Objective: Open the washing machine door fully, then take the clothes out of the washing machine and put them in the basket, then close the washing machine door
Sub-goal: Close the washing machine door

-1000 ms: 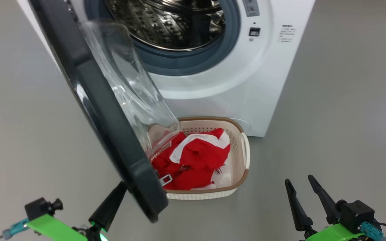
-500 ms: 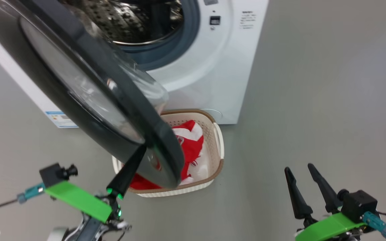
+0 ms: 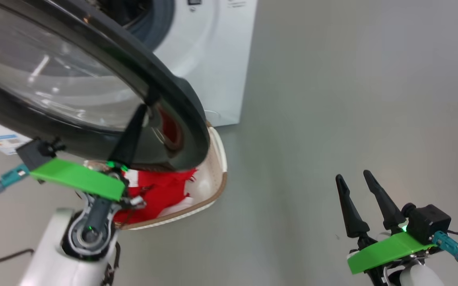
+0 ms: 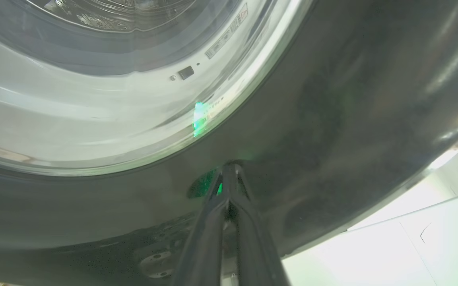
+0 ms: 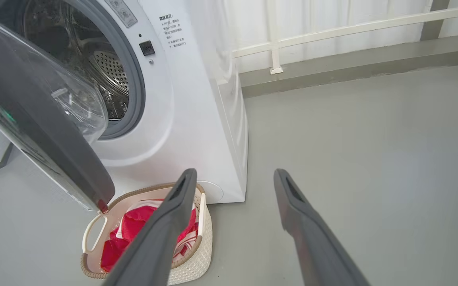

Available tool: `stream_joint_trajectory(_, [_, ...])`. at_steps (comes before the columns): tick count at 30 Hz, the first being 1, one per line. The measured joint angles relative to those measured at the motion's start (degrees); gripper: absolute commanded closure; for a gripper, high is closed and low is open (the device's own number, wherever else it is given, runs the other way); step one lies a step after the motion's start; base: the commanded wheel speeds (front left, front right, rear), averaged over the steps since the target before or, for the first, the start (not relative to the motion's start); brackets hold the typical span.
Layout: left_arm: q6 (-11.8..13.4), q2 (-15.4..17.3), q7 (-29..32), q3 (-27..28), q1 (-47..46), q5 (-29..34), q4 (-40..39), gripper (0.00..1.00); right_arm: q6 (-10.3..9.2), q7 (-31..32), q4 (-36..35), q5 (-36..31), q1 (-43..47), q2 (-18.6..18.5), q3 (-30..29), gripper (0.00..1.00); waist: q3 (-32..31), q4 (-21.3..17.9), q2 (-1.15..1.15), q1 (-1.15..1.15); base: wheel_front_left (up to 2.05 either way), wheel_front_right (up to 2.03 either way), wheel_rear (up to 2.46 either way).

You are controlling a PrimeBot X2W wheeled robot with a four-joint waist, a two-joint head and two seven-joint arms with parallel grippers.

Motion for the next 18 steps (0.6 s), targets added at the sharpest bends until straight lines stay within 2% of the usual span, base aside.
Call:
stream_joint_trajectory(7, [-0.01,2.27,-6.31,-1.49,-6.33,0.54,5.58,1.00,0.00,0.00,-0.01,2.00,-0.63,0.00,0.96,0.00,2.14,-4.18,0.00,0.00,0.00,0.00,0.00])
stream_joint_trajectory(18, [-0.01,5.04,-10.39,-3.14,-15.50,-0.79,13.35,1.00,0.00,0.00,-0.04,3.36,-1.59,0.01,1.82,0.00,4.60,-8.93,0.00,0.00,0.00,0.00,0.00])
